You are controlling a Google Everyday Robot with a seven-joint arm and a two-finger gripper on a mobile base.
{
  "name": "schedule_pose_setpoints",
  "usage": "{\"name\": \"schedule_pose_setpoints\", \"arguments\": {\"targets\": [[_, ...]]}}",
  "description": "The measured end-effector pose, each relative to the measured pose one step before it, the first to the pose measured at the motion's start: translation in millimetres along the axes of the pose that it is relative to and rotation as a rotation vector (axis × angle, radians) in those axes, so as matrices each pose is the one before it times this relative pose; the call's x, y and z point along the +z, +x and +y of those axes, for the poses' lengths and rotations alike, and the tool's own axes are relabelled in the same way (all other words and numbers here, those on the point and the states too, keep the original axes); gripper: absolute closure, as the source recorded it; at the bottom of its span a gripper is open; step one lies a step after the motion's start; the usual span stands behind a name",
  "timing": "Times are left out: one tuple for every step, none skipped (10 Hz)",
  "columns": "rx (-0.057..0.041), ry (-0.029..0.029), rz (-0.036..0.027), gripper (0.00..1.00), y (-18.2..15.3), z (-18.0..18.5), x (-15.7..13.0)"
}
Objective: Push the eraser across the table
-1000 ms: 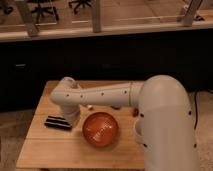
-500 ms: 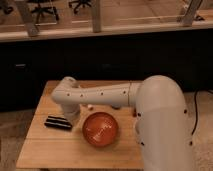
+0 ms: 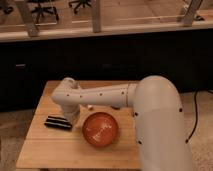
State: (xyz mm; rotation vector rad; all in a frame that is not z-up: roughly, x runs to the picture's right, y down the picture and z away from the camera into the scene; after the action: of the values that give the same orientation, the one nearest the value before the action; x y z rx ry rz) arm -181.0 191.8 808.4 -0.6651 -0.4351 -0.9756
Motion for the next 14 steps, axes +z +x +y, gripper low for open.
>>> {"name": "schedule_pose_setpoints", "arguments": {"targets": [[-0.00408, 0.00329, 0.00222, 0.98, 0.45, -3.84, 1.79], [-0.00491, -0.00113, 0.00041, 0.98, -1.38, -1.81, 1.85], [-0.00458, 0.00011, 0.00456, 0.98, 0.75, -1.63, 1.45], [-0.0033, 0.00179, 0.00138, 0.98, 0.44, -1.82, 1.35], [-0.00511, -0.00135, 0.00234, 0.98, -0.11, -1.51, 1.5], [-0.00597, 0.00183, 0.00169, 0.98, -0.99, -2.59, 1.11], [-0.00944, -0.0005, 0.00596, 0.98, -1.08, -2.3, 1.62], [-0.00617, 0.00166, 0.0018, 0.98, -1.71, -3.35, 0.66], [-0.00743, 0.00037, 0.00192, 0.98, -1.6, -2.83, 0.83], [-0.00922, 0.00189, 0.00581, 0.98, 0.1, -3.23, 1.41], [-0.00785, -0.00163, 0.00324, 0.98, -1.41, -1.39, 1.5], [-0.00492, 0.00071, 0.00259, 0.98, -0.48, -1.12, 1.24], [-0.00263, 0.00178, 0.0021, 0.98, -0.35, -1.98, 0.64], [-0.00226, 0.00181, 0.00145, 0.98, -0.45, -2.25, 0.92]]}}
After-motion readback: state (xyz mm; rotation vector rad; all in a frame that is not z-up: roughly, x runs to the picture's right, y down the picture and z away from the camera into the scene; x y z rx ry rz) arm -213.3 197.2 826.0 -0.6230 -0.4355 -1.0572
